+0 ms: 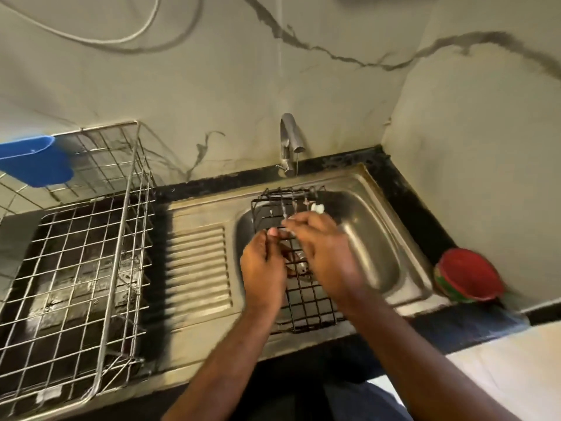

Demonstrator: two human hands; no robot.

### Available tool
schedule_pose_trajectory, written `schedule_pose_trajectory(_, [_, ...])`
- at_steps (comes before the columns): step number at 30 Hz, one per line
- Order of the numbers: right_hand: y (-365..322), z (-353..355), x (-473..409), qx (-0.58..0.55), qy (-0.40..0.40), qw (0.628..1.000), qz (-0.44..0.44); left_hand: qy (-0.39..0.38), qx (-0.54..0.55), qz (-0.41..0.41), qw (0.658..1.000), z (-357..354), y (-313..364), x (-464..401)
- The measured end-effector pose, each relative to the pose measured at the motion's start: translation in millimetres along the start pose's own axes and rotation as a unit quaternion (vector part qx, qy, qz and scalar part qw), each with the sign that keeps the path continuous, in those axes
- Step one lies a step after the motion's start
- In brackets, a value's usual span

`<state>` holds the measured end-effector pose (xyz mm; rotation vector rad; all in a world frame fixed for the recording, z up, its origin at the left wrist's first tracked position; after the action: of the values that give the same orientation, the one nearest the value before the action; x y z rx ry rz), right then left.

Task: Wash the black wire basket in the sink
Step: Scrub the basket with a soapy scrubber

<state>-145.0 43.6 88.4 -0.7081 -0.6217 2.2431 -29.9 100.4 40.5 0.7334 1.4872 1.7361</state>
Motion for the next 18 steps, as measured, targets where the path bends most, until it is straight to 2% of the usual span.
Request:
schedule_pose_trajectory(3, [-3.8,-5.9,17.1,0.017,-0.025,0.999,0.028,0.034,0.053,0.023,0.998,15.6,-6.3,0.4])
schedule_pose_trajectory(7, [32.6,17.6,13.3,0.009,0.018,0.996,-0.093,0.048,0.088,0.041,0.994,23.3,-6.5,5.8])
schedule_pose_trajectory(8, [31.3,18.8,10.3,0.025,0.019,0.995,-0.091,0.052,0.091,0.04,0.994,22.8,-6.0,6.6])
schedule_pose_trajectory(10, [9.4,12.4,3.3,0.01,0.0,1.0,-0.024,0.062,0.097,0.039,0.993,18.6,-5.2,6.4])
schedule_pose_trajectory(12, [-18.7,-3.0,1.7,-0.031,-0.069,0.996,0.045,0.071,0.102,0.031,0.992,12.4,-4.1,4.7])
schedule_pose_trajectory(14, [-25.6,-10.5,3.3,-0.069,-0.117,0.989,0.064,0.082,0.129,0.03,0.988,7.0,-3.0,2.6])
schedule_pose_trajectory(16, [-11.0,1.0,0.5,-0.038,-0.118,0.989,0.077,0.107,0.155,0.045,0.981,1.1,1.2,1.9])
schedule_pose_trajectory(18, [9.5,17.2,-1.5,0.017,-0.127,0.984,0.127,0.144,0.184,0.062,0.97,-7.2,5.2,2.8])
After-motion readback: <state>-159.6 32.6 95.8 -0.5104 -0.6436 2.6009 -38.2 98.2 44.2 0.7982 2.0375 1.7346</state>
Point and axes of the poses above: each hand's wrist, its own x-axis away from the middle knuckle, its own z-axis out of the back of the hand, y = z × x, the point moved 5 cm from there along -x, towards the middle knuckle, and after that the axes turned 6 degrees about -y, right-handed, at the moved point
